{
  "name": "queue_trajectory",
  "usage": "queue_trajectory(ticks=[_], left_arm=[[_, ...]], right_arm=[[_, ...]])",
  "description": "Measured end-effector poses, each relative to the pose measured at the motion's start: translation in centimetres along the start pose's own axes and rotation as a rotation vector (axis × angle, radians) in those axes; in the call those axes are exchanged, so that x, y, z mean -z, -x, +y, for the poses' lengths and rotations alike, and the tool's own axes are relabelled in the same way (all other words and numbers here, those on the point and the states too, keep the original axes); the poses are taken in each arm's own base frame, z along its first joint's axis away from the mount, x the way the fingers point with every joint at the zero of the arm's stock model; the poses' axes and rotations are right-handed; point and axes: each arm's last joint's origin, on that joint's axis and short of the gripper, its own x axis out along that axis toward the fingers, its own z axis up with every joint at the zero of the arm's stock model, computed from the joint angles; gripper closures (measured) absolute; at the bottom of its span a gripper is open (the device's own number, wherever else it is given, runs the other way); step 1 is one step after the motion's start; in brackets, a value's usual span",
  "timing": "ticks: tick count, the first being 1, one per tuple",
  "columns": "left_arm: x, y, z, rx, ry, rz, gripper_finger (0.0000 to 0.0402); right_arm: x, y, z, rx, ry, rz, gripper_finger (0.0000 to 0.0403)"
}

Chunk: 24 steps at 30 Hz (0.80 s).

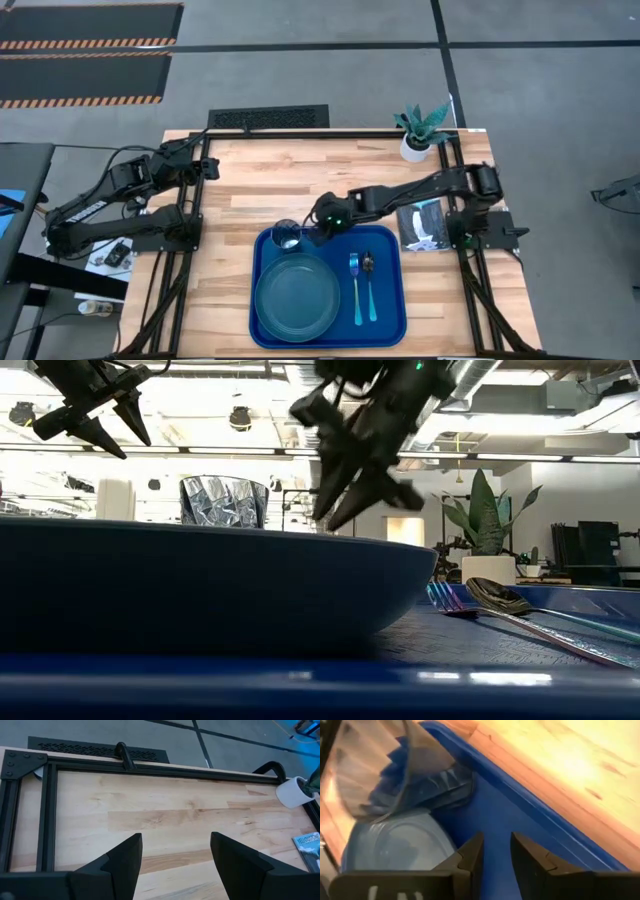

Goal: Pick and place plate/cup/fork/spoon on tray
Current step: Adjust the blue cup

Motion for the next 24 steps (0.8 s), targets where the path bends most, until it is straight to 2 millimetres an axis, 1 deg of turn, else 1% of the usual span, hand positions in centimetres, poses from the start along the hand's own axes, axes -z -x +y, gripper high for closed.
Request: queue_trajectory(ticks=[5, 10, 12, 20, 24], left_arm=[[0.0, 0.0, 0.0, 0.0, 0.0, 0.0, 0.0179], [0.0, 0.0, 0.0, -0.003, 0.001, -0.003, 0.0179], [0.0, 0.0, 0.0, -0.005, 0.002, -0.006, 0.0179], [0.0, 0.0, 0.0, -0.005, 0.006, -0.007, 0.0179], [0.0, 0.0, 0.0, -0.005, 0.007, -0.007, 0.0179]], right_arm=[[-0.3, -2.3, 0.1, -0.05, -0.011, -0.014, 0.0286], [-0.3, -3.5, 0.4, -0.116, -0.009, -0.013, 0.0286], [-0.3, -3.6, 0.4, -0.12, -0.008, -0.003, 0.0286], [-1.0, -3.3, 1.4, -0.224, 0.049, -0.07, 0.0286], [-1.0, -3.3, 1.5, -0.242, 0.058, -0.081, 0.0286]])
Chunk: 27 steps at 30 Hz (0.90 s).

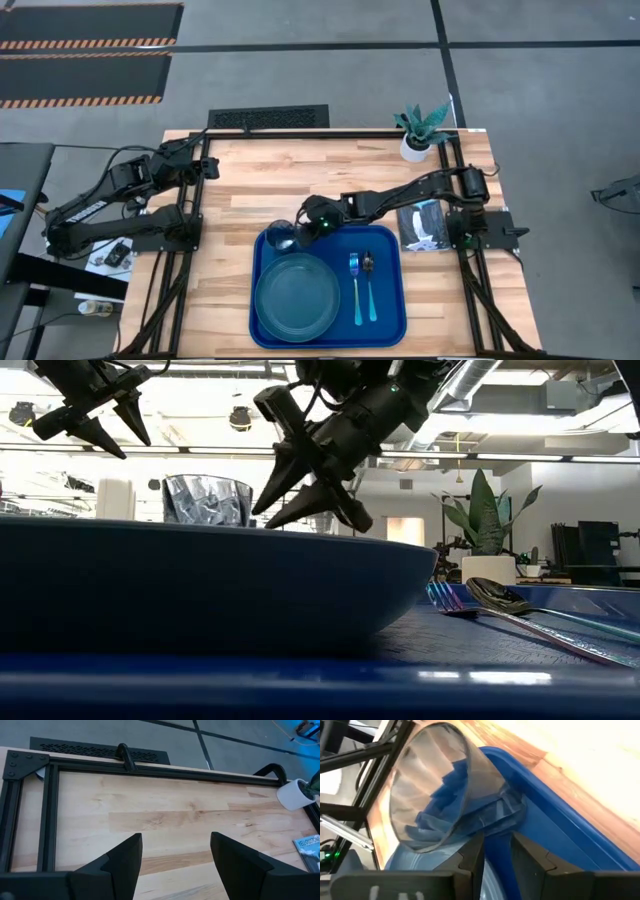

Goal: Pick and place plate/cup/fork/spoon on tray
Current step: Adjust the blue cup, then adjust the blue plate

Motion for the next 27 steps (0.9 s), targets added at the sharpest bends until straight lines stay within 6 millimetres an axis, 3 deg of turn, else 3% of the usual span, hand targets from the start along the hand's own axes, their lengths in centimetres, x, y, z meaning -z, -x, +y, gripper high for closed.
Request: queue_trajectory(ticks=[13, 18, 24, 27], left_arm=[[0.0, 0.0, 0.0, -0.011, 0.028, -0.014, 0.0179], [0.0, 0.0, 0.0, -0.01, 0.034, -0.013, 0.0179], [0.0, 0.0, 0.0, -0.01, 0.034, -0.013, 0.0179], [0.0, 0.0, 0.0, -0.01, 0.034, -0.013, 0.0179]], right_arm=[[-1.5, 0.2, -0.3, -0.038, 0.038, -0.058, 0.0286], [-1.1, 0.3, -0.6, -0.013, 0.077, 0.003, 0.0286], [0.1, 3.7, -1.2, 0.167, 0.059, 0.18, 0.0286], [1.4, 4.5, -1.3, 0.264, 0.073, 0.242, 0.0286]])
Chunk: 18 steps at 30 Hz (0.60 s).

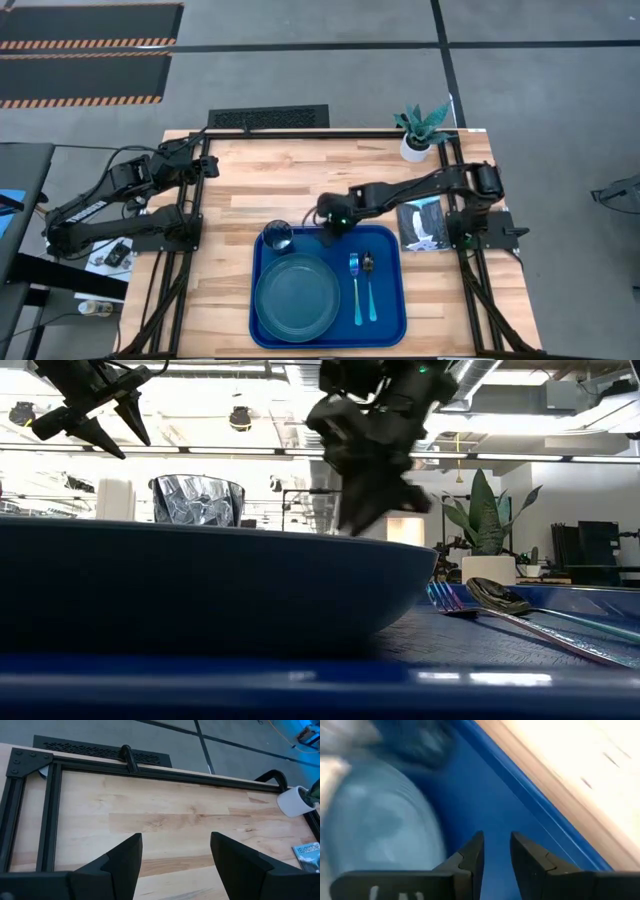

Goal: Pick and place plate/cup/fork/spoon on tray
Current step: Adjust the blue plate

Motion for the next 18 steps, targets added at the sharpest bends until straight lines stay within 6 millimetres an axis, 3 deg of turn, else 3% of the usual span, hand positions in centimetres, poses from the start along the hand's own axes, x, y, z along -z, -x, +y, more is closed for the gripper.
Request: queue_trajectory(ticks=[4, 8, 14, 18], left_arm=[[0.0, 0.0, 0.0, -0.002, 0.0, -0.003, 0.0179], [0.0, 0.0, 0.0, -0.002, 0.0, -0.003, 0.0179], [0.0, 0.0, 0.0, -0.002, -0.001, -0.003, 0.0179], [0.0, 0.0, 0.0, -0.003, -0.001, -0.001, 0.0179]], right_arm=[[1.8, -0.8, 1.4, 0.03, 0.055, 0.006, 0.0286], [3.3, -3.6, 2.2, 0.044, 0.061, 0.014, 0.0286], [3.5, -5.5, 2.4, 0.036, 0.043, 0.003, 0.0286], [4.0, -5.6, 2.9, 0.007, 0.055, 0.018, 0.0286]])
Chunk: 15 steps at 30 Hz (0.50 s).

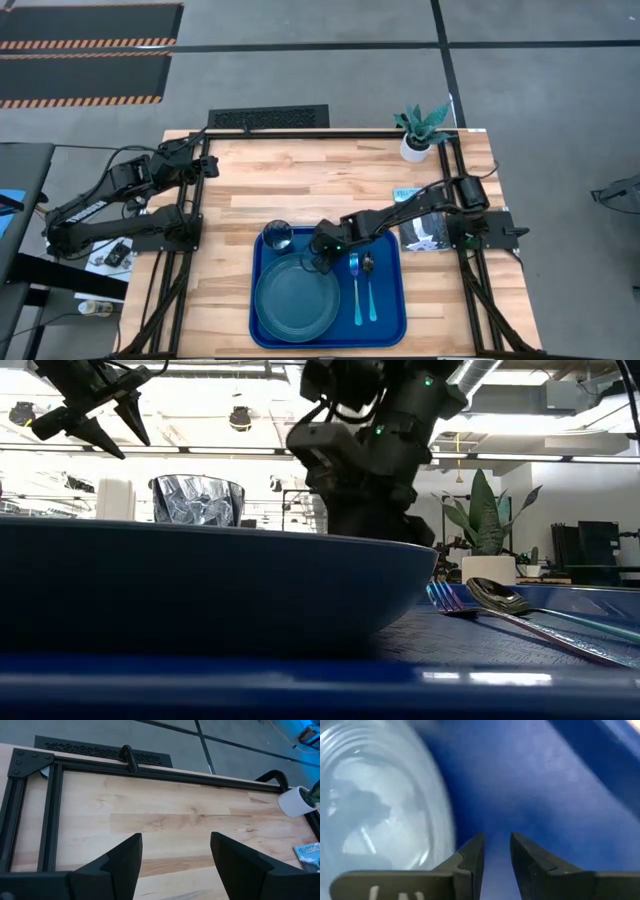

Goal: Pick and place plate/cup/fork/spoon on tray
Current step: Adjust the blue plate

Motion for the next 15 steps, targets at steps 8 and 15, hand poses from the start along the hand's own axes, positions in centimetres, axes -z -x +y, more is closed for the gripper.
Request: queue_trajectory(ticks=[8, 15], left_arm=[[0.0, 0.0, 0.0, -0.005, -0.002, 0.003, 0.0179], [0.0, 0.0, 0.0, -0.005, -0.003, 0.003, 0.0179]], right_arm=[[1.4, 0.2, 1.3, -0.03, 0.04, 0.022, 0.0286], [3.1, 0.2, 2.3, -0.045, 0.061, 0.064, 0.0286]])
